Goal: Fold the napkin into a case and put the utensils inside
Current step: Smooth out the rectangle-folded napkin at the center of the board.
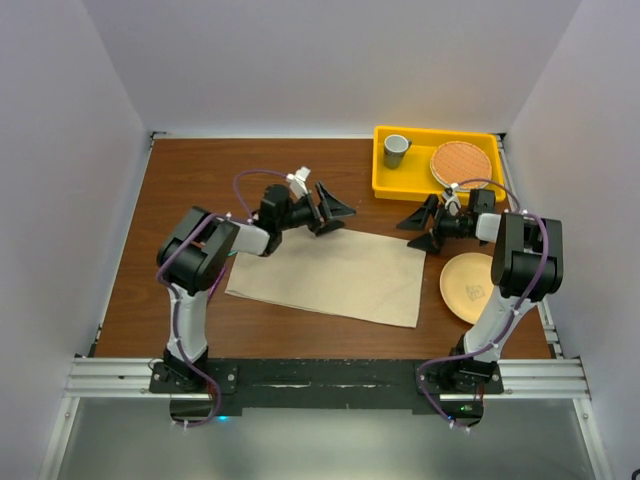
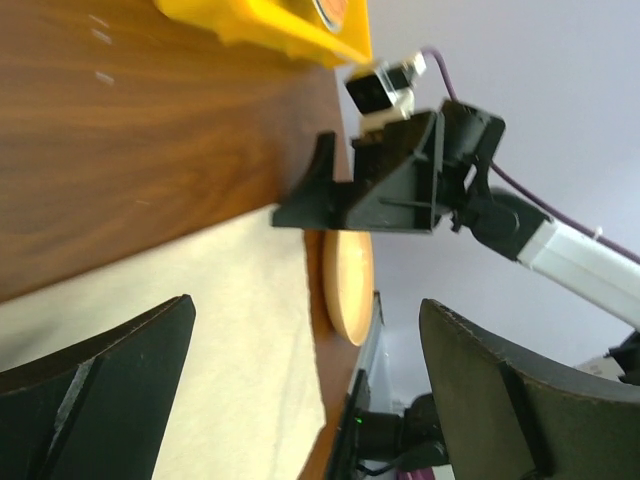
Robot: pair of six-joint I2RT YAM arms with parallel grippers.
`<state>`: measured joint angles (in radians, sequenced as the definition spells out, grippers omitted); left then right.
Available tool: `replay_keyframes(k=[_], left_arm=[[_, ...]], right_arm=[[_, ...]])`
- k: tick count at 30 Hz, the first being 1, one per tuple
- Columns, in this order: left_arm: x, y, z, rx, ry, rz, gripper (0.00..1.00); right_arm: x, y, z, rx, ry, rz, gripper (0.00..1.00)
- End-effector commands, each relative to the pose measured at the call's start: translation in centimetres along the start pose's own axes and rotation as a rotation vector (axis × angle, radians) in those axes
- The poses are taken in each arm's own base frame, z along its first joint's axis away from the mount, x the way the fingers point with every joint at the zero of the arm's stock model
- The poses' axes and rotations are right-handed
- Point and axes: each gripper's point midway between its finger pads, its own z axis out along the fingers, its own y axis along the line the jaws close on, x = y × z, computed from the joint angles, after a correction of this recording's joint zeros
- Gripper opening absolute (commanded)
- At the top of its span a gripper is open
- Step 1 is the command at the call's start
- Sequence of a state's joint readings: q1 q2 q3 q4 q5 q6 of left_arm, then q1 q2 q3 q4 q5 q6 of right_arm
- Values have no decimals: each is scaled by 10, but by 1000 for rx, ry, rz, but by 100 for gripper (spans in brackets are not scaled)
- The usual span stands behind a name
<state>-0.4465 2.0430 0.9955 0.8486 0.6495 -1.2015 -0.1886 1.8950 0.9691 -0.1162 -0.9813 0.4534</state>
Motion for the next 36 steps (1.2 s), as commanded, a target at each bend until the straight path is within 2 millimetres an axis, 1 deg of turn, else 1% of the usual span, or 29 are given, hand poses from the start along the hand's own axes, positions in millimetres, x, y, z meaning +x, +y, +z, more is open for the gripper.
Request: replay_keyframes(k=[1, 2, 3, 4, 5, 6, 7, 9, 11, 12, 14, 16, 17, 19, 20, 22, 23, 25, 26, 28, 29, 31, 32, 34, 35, 36], left_arm=[[2, -21, 36, 50, -33, -17, 100], [4, -23, 41, 55, -30, -14, 100], [11, -25, 48, 52, -20, -15, 100], [7, -23, 56, 40, -40, -11, 100], [7, -20, 60, 31, -45, -16, 100], [12, -18, 65, 20, -37, -25, 100], [10, -11, 72, -2, -47, -38, 100], [13, -2, 76, -37, -45, -58, 100], [12, 7, 78, -73, -61, -51, 100], [17, 17, 78, -122, -48, -66, 100], [15, 26, 74, -156, -65, -73, 100], [16, 39, 67, -180, -73, -90, 100], [10, 44, 63, -180, -84, -98, 100], [8, 51, 54, -155, -84, -108, 100], [-3, 55, 48, -149, -105, -112, 100], [-10, 59, 37, -127, -115, -113, 100], [-23, 63, 29, -124, -138, -115, 100], [-31, 68, 20, -118, -142, -105, 100], [-42, 75, 11, -130, -163, -105, 100], [-49, 82, -2, -140, -163, -90, 100], [-60, 90, -12, -157, -184, -93, 100], [-67, 97, -25, -173, -188, -70, 100], [-81, 103, -37, -185, -216, -72, 100], [-91, 108, -50, -191, -229, -50, 100], [-105, 115, -62, -203, -257, -49, 100], [-112, 115, -68, -200, -266, -37, 100]], right_arm=[[7, -26, 1, 123, -14, 10, 96], [7, -25, 2, 121, -14, 11, 96], [7, -25, 2, 125, -17, 10, 96], [7, -25, 2, 126, -16, 9, 96], [8, -25, 2, 128, -15, 10, 96], [8, -27, 1, 132, -16, 12, 96], [10, -27, 1, 135, -12, 12, 96], [11, -29, 1, 144, -4, 17, 96], [11, -31, 1, 154, -5, 13, 96], [10, -31, 1, 157, -8, 11, 96], [10, -33, 2, 161, -5, 20, 96], [10, -34, 2, 164, -3, 13, 96], [11, -35, 2, 169, 1, 17, 96], [10, -37, 2, 174, 7, 11, 96], [11, -38, 2, 176, 11, 17, 96], [10, -38, 2, 179, 11, 12, 96], [11, -39, 3, 181, 16, 15, 96], [11, -40, 3, 184, 19, 12, 96], [12, -40, 3, 184, 21, 13, 96], [12, -40, 3, 187, 23, 14, 96], [13, -41, 2, 188, 25, 11, 96], [13, -40, 2, 188, 30, 6, 96], [13, -40, 2, 188, 31, 4, 96], [13, -40, 1, 189, 33, 1, 96], [14, -40, 1, 191, 32, -3, 96], [14, -39, 0, 191, 33, -5, 96]])
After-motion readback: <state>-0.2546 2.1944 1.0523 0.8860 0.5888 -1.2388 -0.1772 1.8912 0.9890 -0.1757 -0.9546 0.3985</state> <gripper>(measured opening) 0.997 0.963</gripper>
